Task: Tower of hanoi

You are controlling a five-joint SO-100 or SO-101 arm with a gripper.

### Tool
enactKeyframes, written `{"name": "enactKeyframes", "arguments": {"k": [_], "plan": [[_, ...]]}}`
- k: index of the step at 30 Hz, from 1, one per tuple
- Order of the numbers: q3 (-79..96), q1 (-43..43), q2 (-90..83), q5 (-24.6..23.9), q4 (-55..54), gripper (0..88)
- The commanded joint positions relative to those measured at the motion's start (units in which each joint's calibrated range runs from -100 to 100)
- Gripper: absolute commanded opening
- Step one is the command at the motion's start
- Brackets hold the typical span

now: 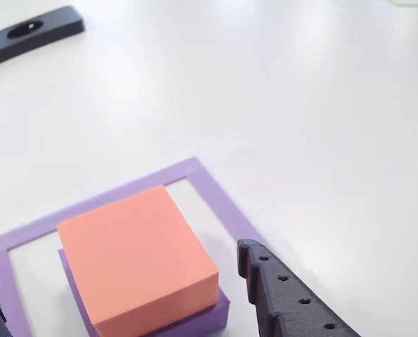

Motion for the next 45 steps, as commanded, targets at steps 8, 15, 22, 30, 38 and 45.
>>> {"name": "enactKeyframes", "arguments": {"k": [8,15,22,30,38,45], "plan": [[-3.3,-0.7,1.4,0.0,-2.6,34.0],[-3.5,-1.7,1.6,0.0,-2.6,28.9],[-3.5,-2.3,1.6,0.0,-2.6,25.9],[-3.5,-2.3,1.8,0.0,-2.6,19.8],[-3.3,-2.3,2.0,0.0,-2.6,13.9],[-2.9,-2.5,0.2,0.0,-1.5,12.0]]}}
